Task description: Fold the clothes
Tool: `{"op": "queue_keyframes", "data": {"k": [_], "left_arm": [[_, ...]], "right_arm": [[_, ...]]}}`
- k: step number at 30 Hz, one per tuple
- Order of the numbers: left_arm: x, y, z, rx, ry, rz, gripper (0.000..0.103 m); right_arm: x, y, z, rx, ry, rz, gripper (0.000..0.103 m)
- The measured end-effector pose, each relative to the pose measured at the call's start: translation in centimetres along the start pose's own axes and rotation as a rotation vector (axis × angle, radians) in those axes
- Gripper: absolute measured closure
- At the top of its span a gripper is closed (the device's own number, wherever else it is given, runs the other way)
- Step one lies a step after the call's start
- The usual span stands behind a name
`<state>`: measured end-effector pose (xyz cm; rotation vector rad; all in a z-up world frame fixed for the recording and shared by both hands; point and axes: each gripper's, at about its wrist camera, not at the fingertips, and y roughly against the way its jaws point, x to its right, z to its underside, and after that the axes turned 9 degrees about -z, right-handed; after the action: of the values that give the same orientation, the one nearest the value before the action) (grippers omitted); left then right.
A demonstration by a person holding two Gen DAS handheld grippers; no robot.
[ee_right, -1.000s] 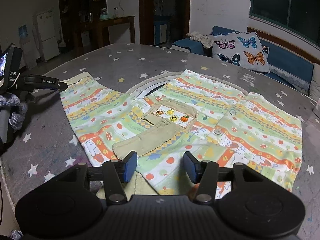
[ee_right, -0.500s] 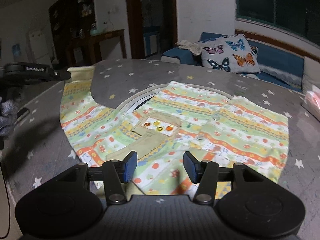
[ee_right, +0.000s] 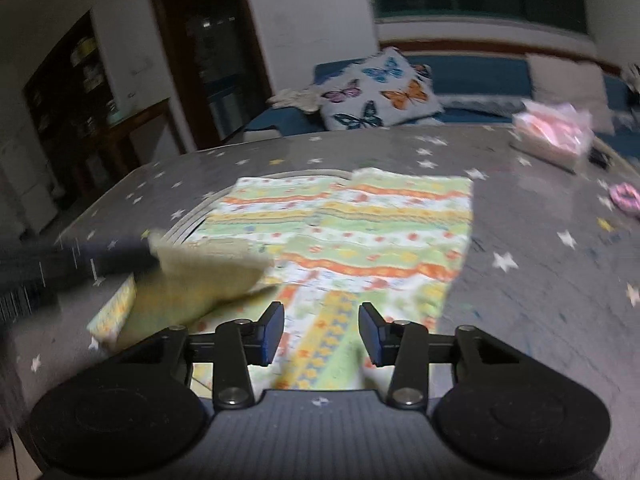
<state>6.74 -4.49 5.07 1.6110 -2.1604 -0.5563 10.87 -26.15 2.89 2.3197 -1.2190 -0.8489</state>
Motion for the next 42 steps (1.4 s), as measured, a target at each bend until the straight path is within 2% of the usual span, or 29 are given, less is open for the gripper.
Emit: {"op": "queue_keyframes", "data": {"k": [3, 5, 7, 8, 9, 14, 18, 21, 23, 28, 42], "left_arm": [[1.3, -0.8, 1.6, -0.052, -0.071, 0.017, 0.095], [1.7, -0.7, 2.4, -0.055, -0.106, 0.019, 0.094], [1.6, -0.1, 3.0, -0.045, -0.136, 0.010, 0.081], [1.3, 0.2, 3.2, -0.028, -0.147, -0.013, 0.065], [1.1, 0.6, 3.4, -0.011, -0.156, -0.036, 0.054], [-2.4, 2.8, 4.2, 0.028, -0.151, -0.174, 0.046], [-6.1, 3.5, 5.2, 0.000, -0.095, -0.278, 0.043], [-7.9, 4.0, 6.2, -0.029, -0.069, -0.320, 0.042], [-8.8, 4.3, 6.9, -0.044, -0.055, -0.333, 0.041], [-9.7, 4.9, 8.1, -0.066, -0.042, -0.326, 0.040], [-9.1, 3.1, 8.0, -0.069, -0.062, -0.330, 0.040]], "right_arm": [[0.6, 0.0, 0.2, -0.002, -0.042, -0.019, 0.064], [0.7, -0.1, 0.3, -0.005, -0.059, -0.038, 0.064], [0.1, -0.6, 0.3, -0.017, -0.062, -0.068, 0.064], [-0.2, -0.9, 0.4, -0.025, -0.059, -0.079, 0.064], [-0.6, -1.3, 0.5, -0.034, -0.051, -0.085, 0.064], [-2.2, -3.2, 1.1, -0.083, -0.023, -0.105, 0.065], [-2.5, -4.1, 1.5, -0.110, -0.029, -0.102, 0.072], [-2.8, -4.1, 1.6, -0.115, -0.016, -0.088, 0.076], [-3.0, -4.2, 1.6, -0.117, -0.007, -0.079, 0.094], [-3.8, -3.6, 0.8, -0.098, 0.036, -0.053, 0.096], [-9.0, 1.1, -6.2, 0.118, 0.238, -0.057, 0.096]]}}
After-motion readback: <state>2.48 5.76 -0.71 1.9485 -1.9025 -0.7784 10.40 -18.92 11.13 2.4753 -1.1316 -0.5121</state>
